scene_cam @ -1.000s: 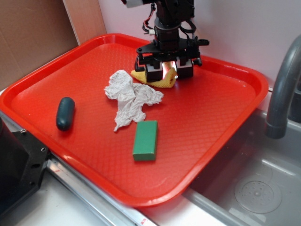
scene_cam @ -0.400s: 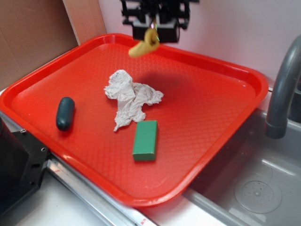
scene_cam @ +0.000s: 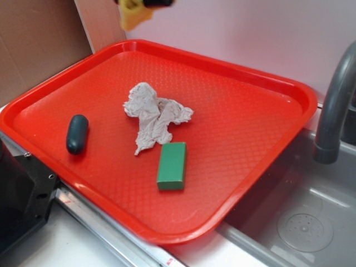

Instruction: Grab the yellow cloth.

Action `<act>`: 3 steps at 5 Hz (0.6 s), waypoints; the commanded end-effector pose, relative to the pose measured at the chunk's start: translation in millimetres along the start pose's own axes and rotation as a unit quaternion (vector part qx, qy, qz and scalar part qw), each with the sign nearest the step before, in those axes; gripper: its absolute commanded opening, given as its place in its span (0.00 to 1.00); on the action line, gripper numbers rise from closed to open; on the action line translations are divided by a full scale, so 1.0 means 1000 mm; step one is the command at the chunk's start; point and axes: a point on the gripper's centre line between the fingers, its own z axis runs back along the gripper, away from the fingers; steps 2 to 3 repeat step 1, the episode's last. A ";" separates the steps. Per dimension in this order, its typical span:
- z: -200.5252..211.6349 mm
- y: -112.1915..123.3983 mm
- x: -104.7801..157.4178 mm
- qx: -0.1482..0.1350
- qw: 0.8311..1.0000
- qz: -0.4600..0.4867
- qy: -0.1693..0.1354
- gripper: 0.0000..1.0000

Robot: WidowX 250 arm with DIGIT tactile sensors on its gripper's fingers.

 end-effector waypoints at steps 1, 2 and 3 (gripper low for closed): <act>0.026 0.023 -0.012 -0.007 0.999 0.012 -0.051 0.00; 0.026 0.023 -0.012 -0.007 0.999 0.012 -0.051 0.00; 0.026 0.023 -0.012 -0.007 0.999 0.012 -0.051 0.00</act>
